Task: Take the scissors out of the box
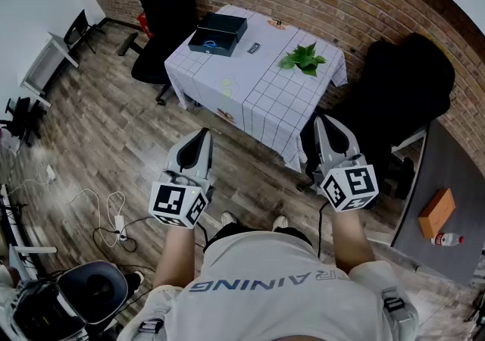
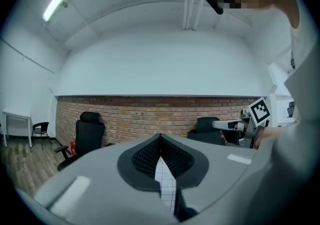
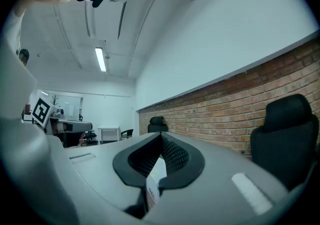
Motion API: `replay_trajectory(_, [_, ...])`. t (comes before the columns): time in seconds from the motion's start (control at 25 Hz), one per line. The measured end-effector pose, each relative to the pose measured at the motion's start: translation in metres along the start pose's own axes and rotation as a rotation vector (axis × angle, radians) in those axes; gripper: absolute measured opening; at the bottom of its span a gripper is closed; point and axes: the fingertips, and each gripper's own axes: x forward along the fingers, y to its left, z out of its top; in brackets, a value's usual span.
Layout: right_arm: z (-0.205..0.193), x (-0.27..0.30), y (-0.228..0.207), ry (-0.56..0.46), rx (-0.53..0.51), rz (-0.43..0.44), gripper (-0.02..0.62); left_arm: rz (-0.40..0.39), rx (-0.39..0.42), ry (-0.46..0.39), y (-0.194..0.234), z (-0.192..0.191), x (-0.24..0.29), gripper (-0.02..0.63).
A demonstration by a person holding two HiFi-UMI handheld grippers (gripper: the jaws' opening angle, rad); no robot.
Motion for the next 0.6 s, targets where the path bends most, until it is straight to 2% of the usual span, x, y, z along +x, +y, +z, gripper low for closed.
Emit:
replay_trajectory(0.24, [-0.002, 0.002, -0.001, 0.008, -0.002, -0.002, 0.015, -0.009, -0.008, 0.006, 0.000, -0.004, 0.003, 0.002])
replay_trajectory(0.6, [-0.008, 0.009, 0.000, 0.010, 0.012, -0.053, 0.015, -0.061, -0.013, 0.008, 0.010, -0.007, 0.010, 0.002])
